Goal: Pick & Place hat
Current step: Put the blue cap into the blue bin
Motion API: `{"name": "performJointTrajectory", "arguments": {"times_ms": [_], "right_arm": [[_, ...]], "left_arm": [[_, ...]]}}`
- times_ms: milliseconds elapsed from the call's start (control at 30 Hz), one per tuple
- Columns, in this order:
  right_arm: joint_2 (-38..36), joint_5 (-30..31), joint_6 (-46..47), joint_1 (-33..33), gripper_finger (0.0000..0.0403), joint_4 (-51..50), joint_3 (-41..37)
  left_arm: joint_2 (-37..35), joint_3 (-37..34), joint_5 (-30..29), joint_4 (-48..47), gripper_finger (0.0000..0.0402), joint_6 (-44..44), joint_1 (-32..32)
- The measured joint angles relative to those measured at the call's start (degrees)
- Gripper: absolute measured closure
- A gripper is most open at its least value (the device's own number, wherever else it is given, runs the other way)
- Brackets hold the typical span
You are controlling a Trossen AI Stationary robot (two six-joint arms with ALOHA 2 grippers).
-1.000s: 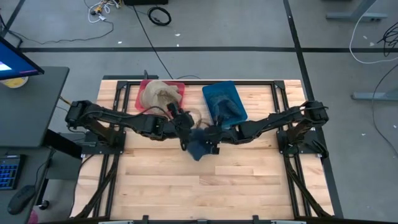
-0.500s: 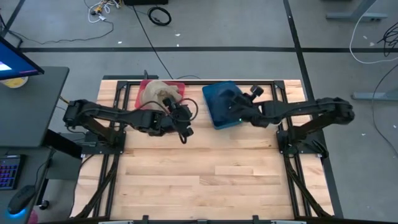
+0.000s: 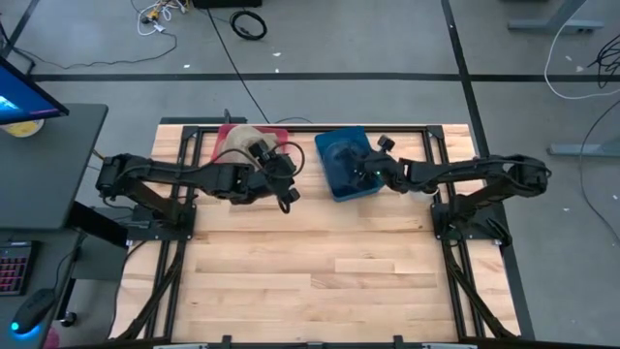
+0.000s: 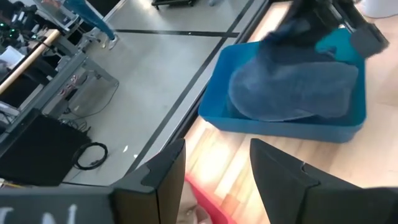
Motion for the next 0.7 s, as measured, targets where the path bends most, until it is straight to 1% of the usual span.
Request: {"name": "performJointTrajectory", "arguments": {"times_ms": [100, 267, 367, 500, 700], "right_arm": [[1.6, -4.4, -0.9, -1.7, 0.037, 1.0, -1.8], [5.5, -6.0, -1.7, -4.1, 0.0345, 2.2, -2.5], [7.7, -5.9, -3.4, -4.9, 0.032, 4.1, -2.5], [8.2, -6.5, -2.9, -5.4, 0.0279, 6.1, -2.6], [8.2, -6.3, -1.8, -5.5, 0.0218, 4.6, -2.6]], "left_arm": [[0.0, 0.0, 0.0, 0.0, 0.0218, 0.1, 1.0], [0.0, 0.0, 0.0, 0.0, 0.0218, 0.1, 2.3], [0.0, 0.0, 0.0, 0.0, 0.0218, 0.1, 2.9], [0.0, 0.0, 0.0, 0.0, 0.0218, 0.1, 2.9], [0.1, 0.0, 0.0, 0.0, 0.0218, 0.1, 2.9]]}}
